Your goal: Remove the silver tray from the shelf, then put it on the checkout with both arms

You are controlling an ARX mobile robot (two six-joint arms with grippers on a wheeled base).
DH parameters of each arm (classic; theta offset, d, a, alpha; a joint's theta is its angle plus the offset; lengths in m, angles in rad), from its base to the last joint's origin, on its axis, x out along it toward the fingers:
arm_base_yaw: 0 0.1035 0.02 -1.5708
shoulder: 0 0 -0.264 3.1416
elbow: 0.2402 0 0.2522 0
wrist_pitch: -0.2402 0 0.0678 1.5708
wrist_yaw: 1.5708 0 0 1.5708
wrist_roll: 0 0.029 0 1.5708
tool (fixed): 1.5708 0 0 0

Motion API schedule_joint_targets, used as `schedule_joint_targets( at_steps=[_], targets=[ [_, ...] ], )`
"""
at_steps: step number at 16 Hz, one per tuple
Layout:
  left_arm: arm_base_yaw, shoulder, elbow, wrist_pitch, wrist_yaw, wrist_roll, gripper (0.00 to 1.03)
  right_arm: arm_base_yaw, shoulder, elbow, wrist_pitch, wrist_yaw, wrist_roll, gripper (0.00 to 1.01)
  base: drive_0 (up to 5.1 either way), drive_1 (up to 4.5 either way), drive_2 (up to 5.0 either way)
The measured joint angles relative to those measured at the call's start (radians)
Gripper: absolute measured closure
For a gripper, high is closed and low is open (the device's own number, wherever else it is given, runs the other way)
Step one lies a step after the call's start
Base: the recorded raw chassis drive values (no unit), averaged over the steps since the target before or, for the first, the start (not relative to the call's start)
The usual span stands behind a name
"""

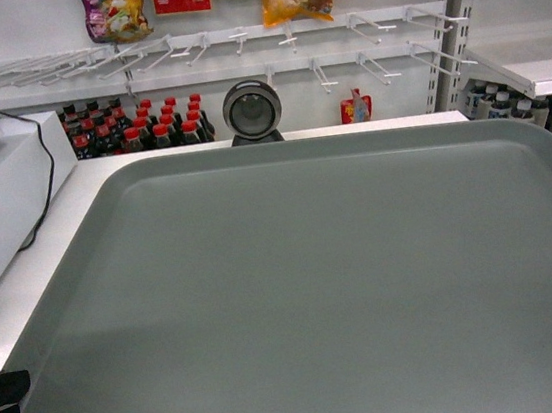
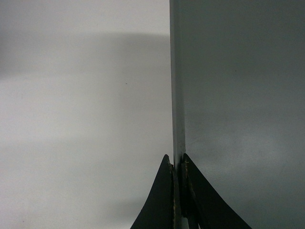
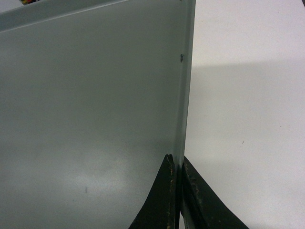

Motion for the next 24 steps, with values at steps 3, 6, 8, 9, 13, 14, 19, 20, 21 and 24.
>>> schedule_joint_targets(
  at_steps=[3, 6, 8, 9, 13, 14, 19, 20, 21, 24],
  targets=[
    [0.000, 0.000, 0.000, 0.000, 0.000, 0.000, 1.01, 0.000, 0.000, 0.000, 0.000, 0.000, 0.000, 0.98, 0.0, 0.00, 0.0],
    [-0.015, 0.143, 0.017, 0.219, -0.151, 0.029, 1.00, 0.013, 0.145, -0.029, 0.348, -0.055, -0.084, 0.98, 0.0, 0.00, 0.0],
    [0.048, 0.330, 0.093, 0.344, -0.111, 0.084, 1.00, 0.055, 0.341, 0.049, 0.510, -0.014, -0.115, 0.98, 0.0, 0.00, 0.0],
    [0.071, 0.436, 0.149, 0.401, -0.087, 0.126, 1.00, 0.068, 0.442, 0.105, 0.558, 0.008, -0.127, 0.98, 0.0, 0.00, 0.0],
    [0.115, 0.776, 0.351, 0.467, -0.035, 0.188, 1.00, 0.092, 0.768, 0.291, 0.598, 0.086, -0.136, 0.98, 0.0, 0.00, 0.0],
    [0.117, 0.824, 0.372, 0.463, -0.031, 0.188, 1.00, 0.093, 0.817, 0.316, 0.594, 0.093, -0.136, 0.98, 0.0, 0.00, 0.0],
    [0.114, 0.991, 0.434, 0.409, -0.014, 0.126, 1.00, 0.100, 1.011, 0.415, 0.528, 0.117, -0.133, 0.98, 0.0, 0.00, 0.0],
    [0.109, 1.007, 0.446, 0.419, -0.015, 0.122, 1.00, 0.099, 1.035, 0.422, 0.535, 0.135, -0.133, 0.98, 0.0, 0.00, 0.0],
    [0.105, 1.017, 0.462, 0.410, -0.023, 0.115, 0.95, 0.099, 1.043, 0.425, 0.523, 0.141, -0.136, 0.94, 0.0, 0.00, 0.0],
    [0.109, 0.972, 0.431, 0.439, -0.018, 0.084, 0.55, 0.070, 0.962, 0.383, 0.513, 0.141, -0.164, 0.53, 0.0, 0.00, 0.0]
  ],
)
